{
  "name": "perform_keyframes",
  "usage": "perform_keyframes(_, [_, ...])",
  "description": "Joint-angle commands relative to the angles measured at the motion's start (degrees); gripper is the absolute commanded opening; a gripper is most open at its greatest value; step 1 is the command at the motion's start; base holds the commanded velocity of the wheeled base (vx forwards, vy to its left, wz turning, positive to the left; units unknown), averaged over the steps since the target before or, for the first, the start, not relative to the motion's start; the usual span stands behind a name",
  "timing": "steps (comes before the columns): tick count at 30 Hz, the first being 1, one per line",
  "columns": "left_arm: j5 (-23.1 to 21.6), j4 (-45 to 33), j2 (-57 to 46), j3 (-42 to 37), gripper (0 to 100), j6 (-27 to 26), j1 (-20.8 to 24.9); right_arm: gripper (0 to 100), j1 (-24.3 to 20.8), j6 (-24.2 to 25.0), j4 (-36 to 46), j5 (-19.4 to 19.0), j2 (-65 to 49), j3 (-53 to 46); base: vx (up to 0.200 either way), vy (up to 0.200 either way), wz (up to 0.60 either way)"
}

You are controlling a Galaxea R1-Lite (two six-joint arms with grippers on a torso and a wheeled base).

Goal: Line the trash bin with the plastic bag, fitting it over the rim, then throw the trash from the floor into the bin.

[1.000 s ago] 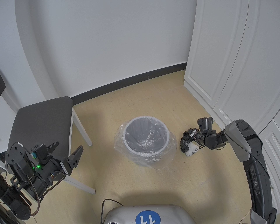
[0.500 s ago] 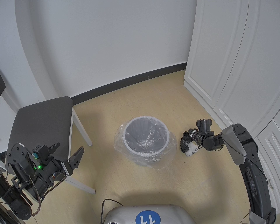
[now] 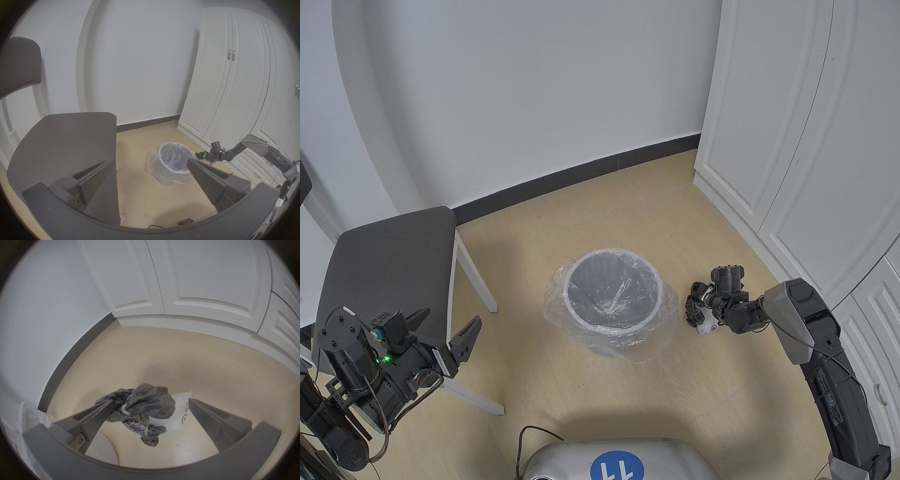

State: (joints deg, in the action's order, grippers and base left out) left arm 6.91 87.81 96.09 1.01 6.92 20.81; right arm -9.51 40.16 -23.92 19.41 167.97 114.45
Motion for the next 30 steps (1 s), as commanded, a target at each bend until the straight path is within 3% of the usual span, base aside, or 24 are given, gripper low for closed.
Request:
perform_keyframes(1, [0.03, -0.01, 0.15, -1.01, 100, 0.02, 0.02, 100, -0.16, -0.08, -0.08, 0.02, 1.13, 0.15, 0.000, 0.000, 0.00])
perform_keyframes(10, [0.03, 0.08, 0.07, -1.01, 100, 0.02, 0.02, 100, -0.34, -2.36, -8.43, 1.60, 3.41, 0.15, 0.000, 0.000, 0.00])
perform_keyframes(30, [0.12, 0.08, 0.07, -1.01, 100, 0.02, 0.11, 100, -0.34, -2.36, -8.51, 1.95, 3.50, 0.15, 0.000, 0.000, 0.00])
